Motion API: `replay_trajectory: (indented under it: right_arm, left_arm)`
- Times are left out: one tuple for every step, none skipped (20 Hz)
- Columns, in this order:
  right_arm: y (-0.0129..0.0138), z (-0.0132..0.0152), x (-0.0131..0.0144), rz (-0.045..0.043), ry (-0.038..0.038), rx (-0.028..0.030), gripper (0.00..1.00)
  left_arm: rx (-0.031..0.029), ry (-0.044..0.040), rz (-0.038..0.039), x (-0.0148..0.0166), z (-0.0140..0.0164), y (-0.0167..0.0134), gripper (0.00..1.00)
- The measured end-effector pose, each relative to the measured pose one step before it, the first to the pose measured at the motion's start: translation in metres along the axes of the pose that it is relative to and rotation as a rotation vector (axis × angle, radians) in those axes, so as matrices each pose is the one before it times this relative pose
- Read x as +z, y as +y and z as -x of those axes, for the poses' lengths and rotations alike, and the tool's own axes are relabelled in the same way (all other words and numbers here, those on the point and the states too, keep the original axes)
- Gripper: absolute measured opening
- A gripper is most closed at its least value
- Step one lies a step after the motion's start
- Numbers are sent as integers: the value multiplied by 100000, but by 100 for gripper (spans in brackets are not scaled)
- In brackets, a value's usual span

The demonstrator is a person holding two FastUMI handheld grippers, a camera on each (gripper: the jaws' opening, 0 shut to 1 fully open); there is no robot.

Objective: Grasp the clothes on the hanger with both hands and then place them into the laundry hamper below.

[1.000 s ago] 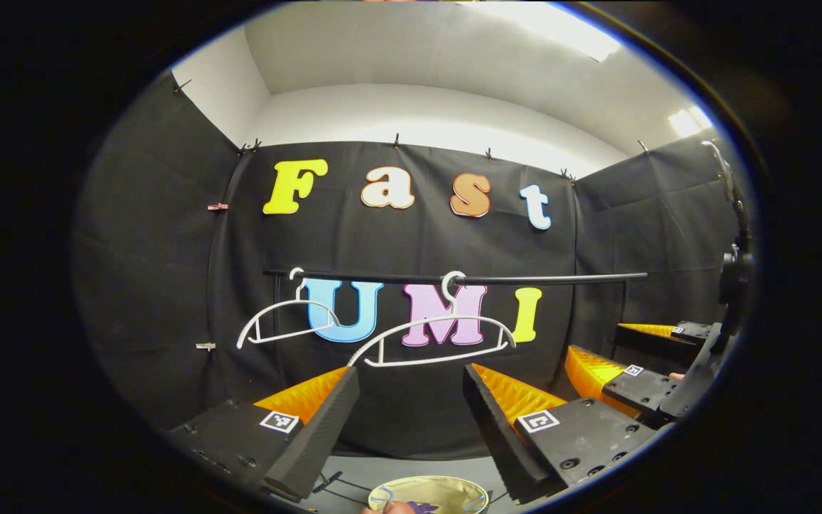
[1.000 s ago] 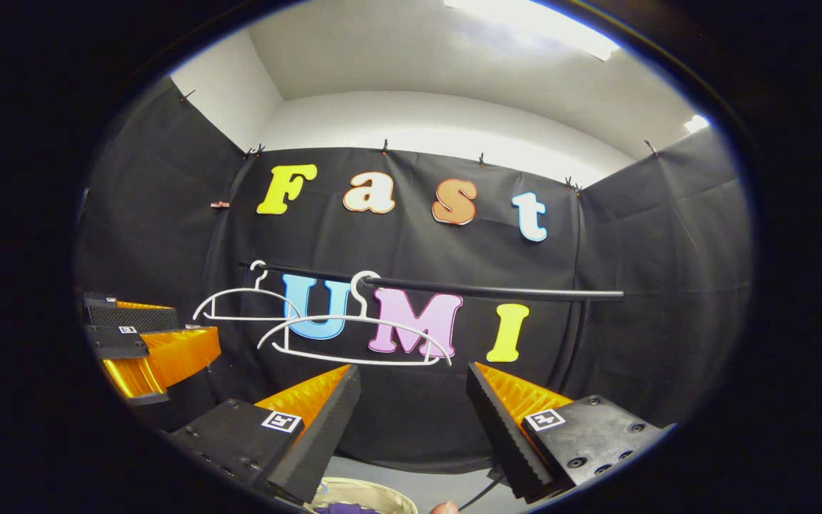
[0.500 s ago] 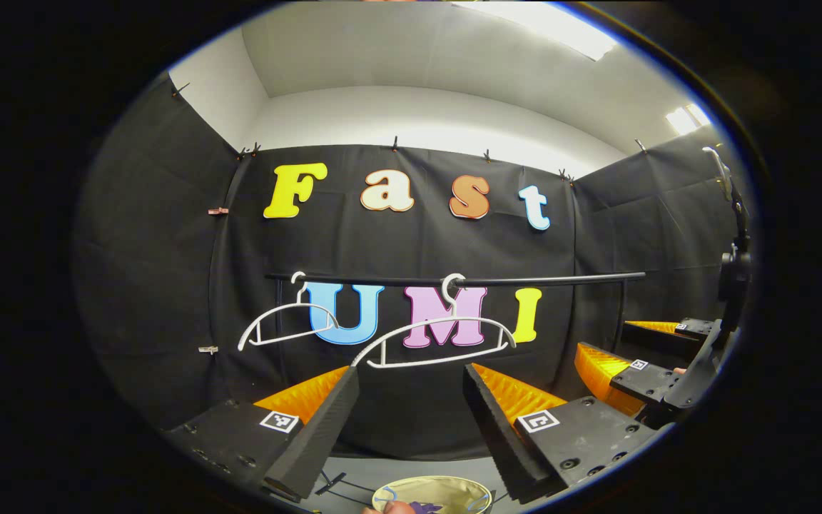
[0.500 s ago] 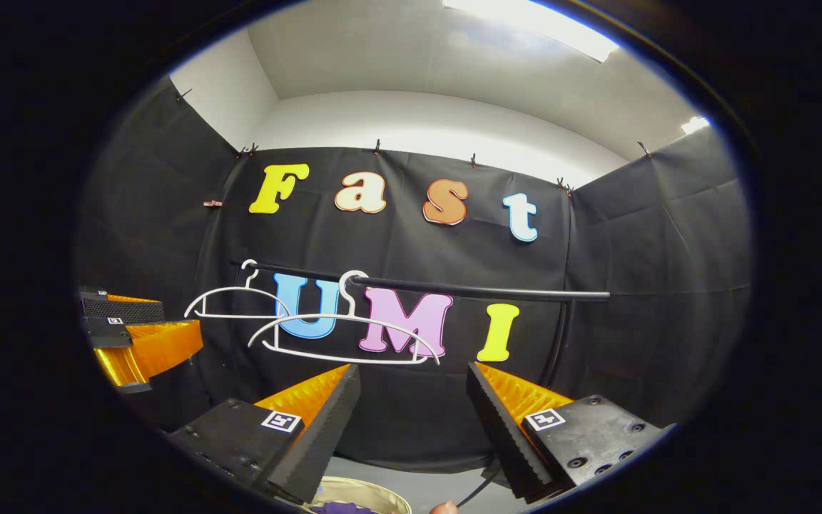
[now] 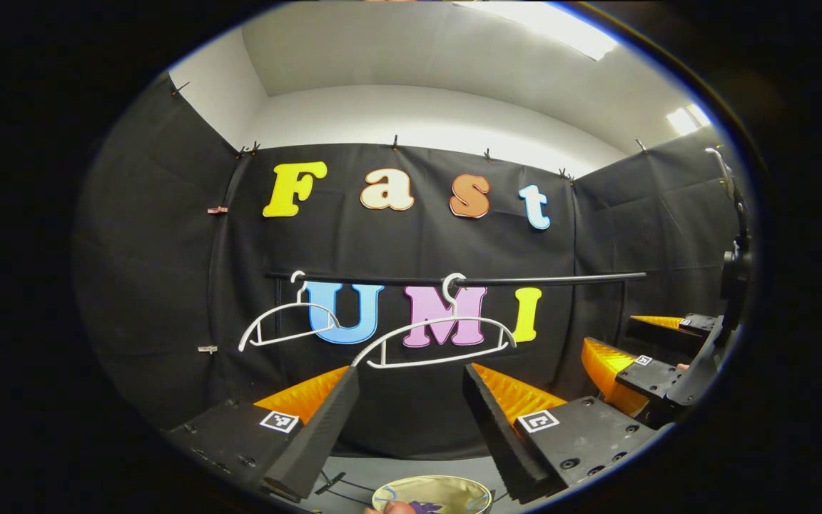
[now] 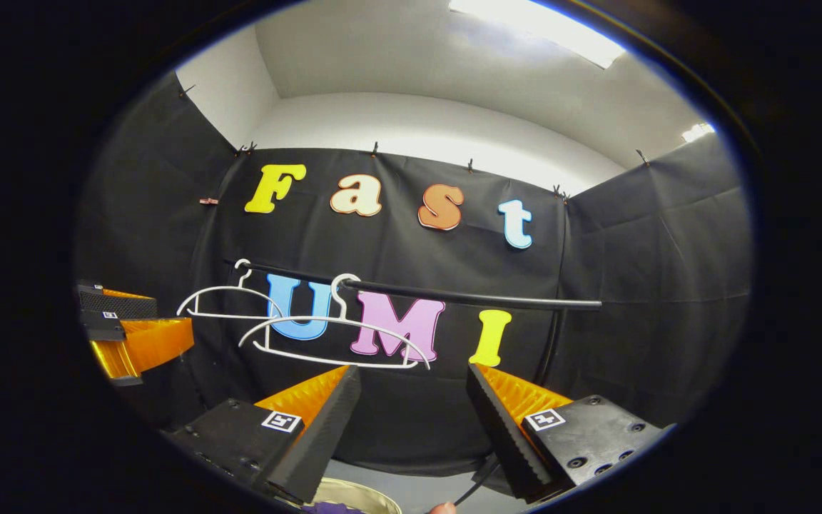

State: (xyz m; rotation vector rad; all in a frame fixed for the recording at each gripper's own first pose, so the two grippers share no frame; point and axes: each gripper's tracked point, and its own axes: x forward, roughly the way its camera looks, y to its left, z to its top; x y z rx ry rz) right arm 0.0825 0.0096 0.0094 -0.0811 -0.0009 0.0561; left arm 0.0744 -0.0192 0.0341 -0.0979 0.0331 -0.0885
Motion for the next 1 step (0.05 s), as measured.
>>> replay_trajectory:
  right_arm:
    - [-94,-196,-107,-47,67,-35,99]
  left_arm:
    - [-147,435,313,-47,-163,-41,95]
